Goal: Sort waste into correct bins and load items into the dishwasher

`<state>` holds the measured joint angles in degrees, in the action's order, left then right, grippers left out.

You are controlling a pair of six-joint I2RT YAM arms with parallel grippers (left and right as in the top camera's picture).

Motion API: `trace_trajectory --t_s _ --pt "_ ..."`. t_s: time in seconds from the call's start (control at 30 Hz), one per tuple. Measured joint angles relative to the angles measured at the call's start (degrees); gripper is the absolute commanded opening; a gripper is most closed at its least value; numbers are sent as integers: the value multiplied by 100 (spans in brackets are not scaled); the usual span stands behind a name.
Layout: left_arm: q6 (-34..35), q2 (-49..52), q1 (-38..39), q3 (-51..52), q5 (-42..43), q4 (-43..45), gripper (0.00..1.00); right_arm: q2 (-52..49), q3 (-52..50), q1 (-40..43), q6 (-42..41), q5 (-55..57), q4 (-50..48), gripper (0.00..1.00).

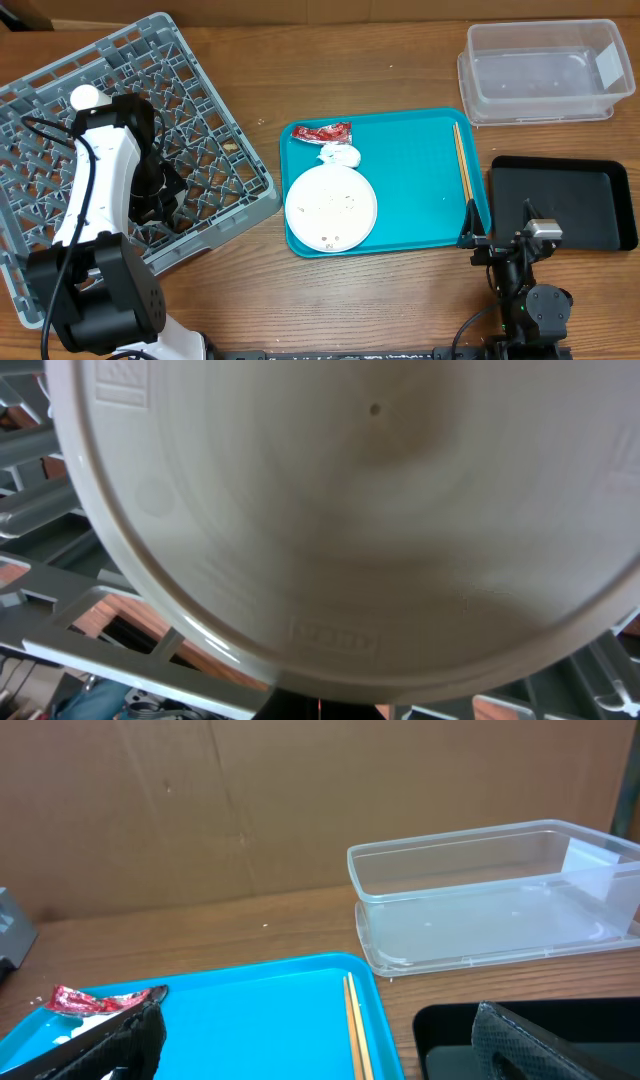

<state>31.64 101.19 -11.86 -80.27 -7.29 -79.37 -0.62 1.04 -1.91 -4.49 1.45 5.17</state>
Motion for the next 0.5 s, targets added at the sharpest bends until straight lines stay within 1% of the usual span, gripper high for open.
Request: trace_trajectory --t_s 0.27,0.5 --pt "254 -22 28 11 -48 122 4 0 0 0 0 2 -2 100" --pt "450 -26 26 11 -332 13 4 0 0 0 2 2 -2 100"
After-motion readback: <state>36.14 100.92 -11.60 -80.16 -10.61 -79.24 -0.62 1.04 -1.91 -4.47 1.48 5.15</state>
